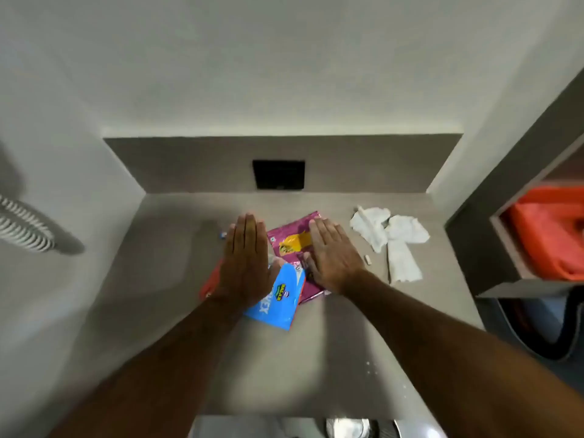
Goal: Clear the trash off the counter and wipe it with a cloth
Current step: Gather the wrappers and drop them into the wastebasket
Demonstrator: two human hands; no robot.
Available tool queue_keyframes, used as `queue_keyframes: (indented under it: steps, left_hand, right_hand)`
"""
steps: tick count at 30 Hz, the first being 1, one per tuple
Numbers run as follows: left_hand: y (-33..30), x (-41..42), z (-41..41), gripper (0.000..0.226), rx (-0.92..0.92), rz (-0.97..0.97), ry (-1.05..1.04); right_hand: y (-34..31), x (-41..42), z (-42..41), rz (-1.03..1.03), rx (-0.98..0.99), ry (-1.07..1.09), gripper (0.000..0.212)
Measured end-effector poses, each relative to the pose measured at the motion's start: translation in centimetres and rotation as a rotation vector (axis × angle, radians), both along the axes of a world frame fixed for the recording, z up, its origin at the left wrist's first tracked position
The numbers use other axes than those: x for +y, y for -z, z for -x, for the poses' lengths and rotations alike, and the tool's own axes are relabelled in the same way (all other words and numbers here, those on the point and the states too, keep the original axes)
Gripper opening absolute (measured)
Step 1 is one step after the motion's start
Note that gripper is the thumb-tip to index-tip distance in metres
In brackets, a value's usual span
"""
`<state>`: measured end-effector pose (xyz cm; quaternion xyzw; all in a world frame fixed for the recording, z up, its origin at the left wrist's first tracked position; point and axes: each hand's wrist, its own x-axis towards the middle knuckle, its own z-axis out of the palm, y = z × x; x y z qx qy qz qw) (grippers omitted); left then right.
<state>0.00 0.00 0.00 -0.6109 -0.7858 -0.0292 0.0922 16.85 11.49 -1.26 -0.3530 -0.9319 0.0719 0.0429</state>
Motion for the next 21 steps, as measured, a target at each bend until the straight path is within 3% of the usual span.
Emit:
queue_keyframes:
  steps: [4,7,11,13,15,18,21]
  left_hand:
    - [1.4,-1.6,0.8,0.105,-0.083,0.225,-0.183]
    - [0.7,-2.1,0.6,0.094,-0.182,0.352,-0.329]
    - [0.3,-2.1,1.2,0.072,-0.314,0.381,-0.342]
    - [-0.1,-2.8,1.7,0.057,-0.318,0.343,-0.329]
    - [-1.0,-3.7,1.6,0.056,-0.403,0.278,-0.347]
    - [-3.7,-5.9,0.2,0.064,-0.458,0.230,-0.396]
    - [-6.2,-9.8,-3.2,0.058,-0.496,0.109,-0.344]
  right_hand:
    - [1.3,0.8,0.1,0.122,-0.140,0.019,0.086]
    - [0.2,2.2,1.8,0.183,-0.253,0.058,0.091]
    - [-1.6,2.9,3.4,0.155,-0.349,0.033,0.066]
    - [-1.7,1.7,3.4,0.151,-0.299,0.001,0.055]
    - [-2.4,0.1,2.7,0.129,-0.201,-0.012,0.048]
    - [-3.5,-3.3,-0.2,0.134,-0.035,0.011,0.063]
    - [-4.8,-9.1,-5.8,0.065,0.124,0.107,0.073]
